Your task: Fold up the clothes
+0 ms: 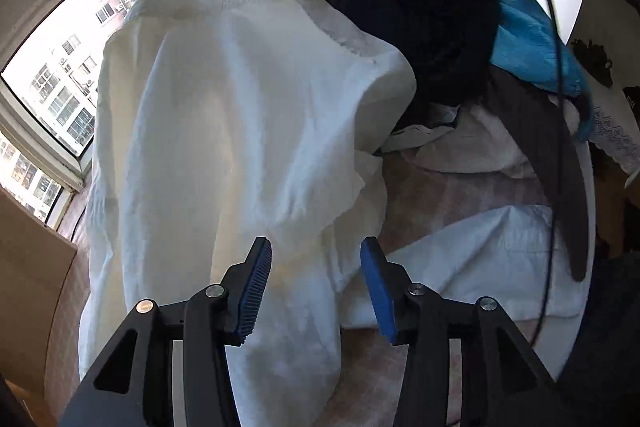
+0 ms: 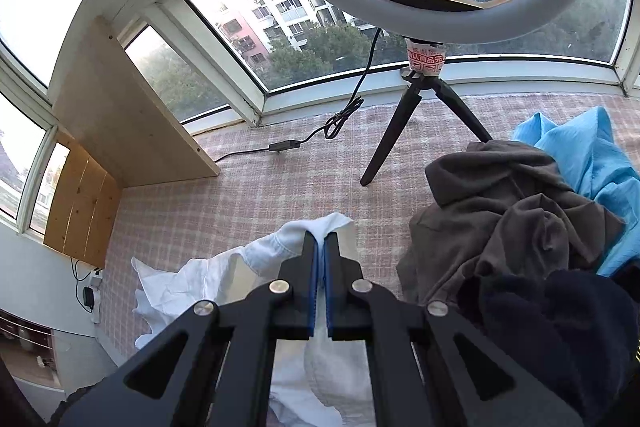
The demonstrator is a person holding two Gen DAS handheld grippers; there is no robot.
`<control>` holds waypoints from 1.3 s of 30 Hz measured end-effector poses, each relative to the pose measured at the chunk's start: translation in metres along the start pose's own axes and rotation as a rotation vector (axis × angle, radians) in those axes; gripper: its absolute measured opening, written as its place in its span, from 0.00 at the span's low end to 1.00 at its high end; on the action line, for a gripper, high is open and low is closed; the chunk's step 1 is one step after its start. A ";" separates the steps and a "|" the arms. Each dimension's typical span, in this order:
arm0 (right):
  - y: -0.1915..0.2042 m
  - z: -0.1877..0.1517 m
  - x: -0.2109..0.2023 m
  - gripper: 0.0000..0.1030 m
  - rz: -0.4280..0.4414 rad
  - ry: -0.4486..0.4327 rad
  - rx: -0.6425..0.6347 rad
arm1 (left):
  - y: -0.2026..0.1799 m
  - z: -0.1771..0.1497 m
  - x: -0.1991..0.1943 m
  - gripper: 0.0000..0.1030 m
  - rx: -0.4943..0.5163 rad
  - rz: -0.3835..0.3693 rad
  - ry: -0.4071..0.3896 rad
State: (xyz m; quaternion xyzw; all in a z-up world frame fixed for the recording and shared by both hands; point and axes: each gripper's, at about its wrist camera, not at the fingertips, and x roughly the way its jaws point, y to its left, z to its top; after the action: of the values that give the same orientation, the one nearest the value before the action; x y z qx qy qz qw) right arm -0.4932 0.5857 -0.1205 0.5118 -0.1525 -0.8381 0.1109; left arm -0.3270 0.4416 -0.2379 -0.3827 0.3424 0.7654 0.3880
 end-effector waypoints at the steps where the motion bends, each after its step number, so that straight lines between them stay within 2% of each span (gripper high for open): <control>1: -0.001 0.000 -0.001 0.03 0.002 0.000 0.000 | -0.001 0.004 0.015 0.41 0.013 0.016 0.018; 2: -0.001 0.001 -0.001 0.03 0.004 0.000 0.000 | 0.002 0.005 0.022 0.15 0.004 -0.004 0.040; 3: -0.001 0.002 -0.002 0.03 0.004 0.000 -0.002 | 0.006 0.004 0.026 0.03 -0.015 -0.040 0.065; 4: -0.002 0.002 -0.004 0.03 0.004 0.000 -0.004 | 0.010 0.003 0.029 0.02 -0.034 -0.076 0.089; 5: -0.002 0.003 -0.005 0.03 0.003 0.000 -0.007 | 0.014 0.002 0.033 0.02 -0.053 -0.113 0.113; 7: -0.001 0.004 -0.008 0.03 0.003 -0.005 -0.019 | 0.027 -0.003 0.010 0.02 -0.080 -0.172 0.086; 10: -0.001 0.008 -0.011 0.03 0.002 -0.020 -0.027 | 0.044 -0.017 -0.026 0.10 -0.070 -0.123 0.046; 12: -0.001 0.011 -0.010 0.03 0.006 -0.023 -0.021 | 0.049 -0.031 -0.042 0.36 -0.064 -0.143 0.033; 13: 0.000 0.011 -0.009 0.03 0.005 -0.023 -0.020 | 0.048 -0.039 -0.044 0.40 -0.058 -0.155 0.042; 18: 0.007 0.013 -0.002 0.03 -0.003 -0.011 -0.035 | 0.016 -0.061 -0.016 0.40 0.021 -0.163 0.152; 23: 0.011 0.010 0.001 0.03 -0.002 -0.004 -0.041 | 0.008 -0.040 0.014 0.39 -0.009 -0.113 0.145; 24: 0.011 0.009 0.002 0.03 -0.005 -0.002 -0.039 | 0.008 -0.035 0.021 0.37 -0.010 -0.104 0.142; 25: 0.011 0.009 0.002 0.03 -0.010 -0.001 -0.037 | 0.008 -0.032 0.027 0.29 -0.007 -0.091 0.150; 26: 0.010 0.008 0.002 0.03 -0.016 0.000 -0.035 | 0.010 -0.030 0.030 0.08 -0.011 -0.089 0.167; 27: 0.009 0.007 0.002 0.03 -0.025 -0.001 -0.032 | 0.016 -0.030 0.026 0.05 -0.037 -0.115 0.167; 31: 0.002 0.004 -0.009 0.03 -0.036 -0.011 -0.011 | 0.049 -0.039 -0.030 0.04 -0.156 -0.226 0.090; 34: 0.002 -0.001 -0.023 0.03 -0.023 -0.020 -0.008 | 0.073 -0.058 -0.091 0.04 -0.195 -0.237 0.026; 37: 0.010 -0.011 -0.038 0.03 -0.029 -0.022 -0.027 | 0.103 -0.082 -0.146 0.04 -0.284 -0.246 0.001; 38: 0.014 -0.015 -0.041 0.03 -0.028 -0.021 -0.039 | 0.114 -0.092 -0.161 0.06 -0.322 -0.266 -0.012; 39: 0.019 -0.019 -0.043 0.03 -0.035 -0.023 -0.057 | 0.125 -0.102 -0.167 0.12 -0.342 -0.253 -0.013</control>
State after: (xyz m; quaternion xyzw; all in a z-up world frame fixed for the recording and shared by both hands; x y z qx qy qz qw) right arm -0.4559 0.5798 -0.0858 0.5013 -0.1208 -0.8498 0.1091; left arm -0.3333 0.2448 -0.1157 -0.4779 0.1541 0.7601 0.4125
